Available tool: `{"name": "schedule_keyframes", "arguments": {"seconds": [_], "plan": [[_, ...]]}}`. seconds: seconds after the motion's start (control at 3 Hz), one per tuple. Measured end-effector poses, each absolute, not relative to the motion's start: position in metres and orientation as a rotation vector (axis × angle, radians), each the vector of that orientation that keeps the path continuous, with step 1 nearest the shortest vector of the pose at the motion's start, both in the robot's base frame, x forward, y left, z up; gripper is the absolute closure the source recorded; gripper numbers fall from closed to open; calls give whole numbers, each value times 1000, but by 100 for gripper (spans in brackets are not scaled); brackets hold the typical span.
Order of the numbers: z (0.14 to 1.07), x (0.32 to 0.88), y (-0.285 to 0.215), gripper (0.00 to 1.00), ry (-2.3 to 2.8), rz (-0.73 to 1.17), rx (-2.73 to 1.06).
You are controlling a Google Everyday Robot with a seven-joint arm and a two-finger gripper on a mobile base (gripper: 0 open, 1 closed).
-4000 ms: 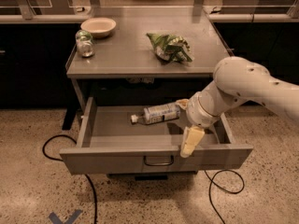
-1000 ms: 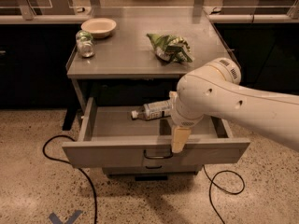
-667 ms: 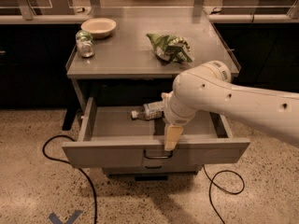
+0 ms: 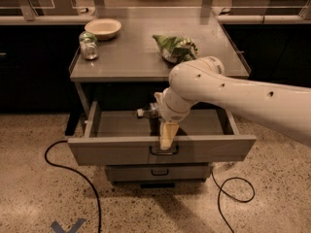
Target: Pick blue plastic bottle from top drawer and place on counter
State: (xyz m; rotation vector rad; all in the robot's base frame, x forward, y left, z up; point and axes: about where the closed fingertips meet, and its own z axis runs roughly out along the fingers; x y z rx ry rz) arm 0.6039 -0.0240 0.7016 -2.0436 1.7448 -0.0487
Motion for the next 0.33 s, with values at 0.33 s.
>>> {"name": "schedule_keyframes", "arguments": {"seconds": [0.33], "plan": [[702, 604, -23, 0, 1743, -51, -2046]]}}
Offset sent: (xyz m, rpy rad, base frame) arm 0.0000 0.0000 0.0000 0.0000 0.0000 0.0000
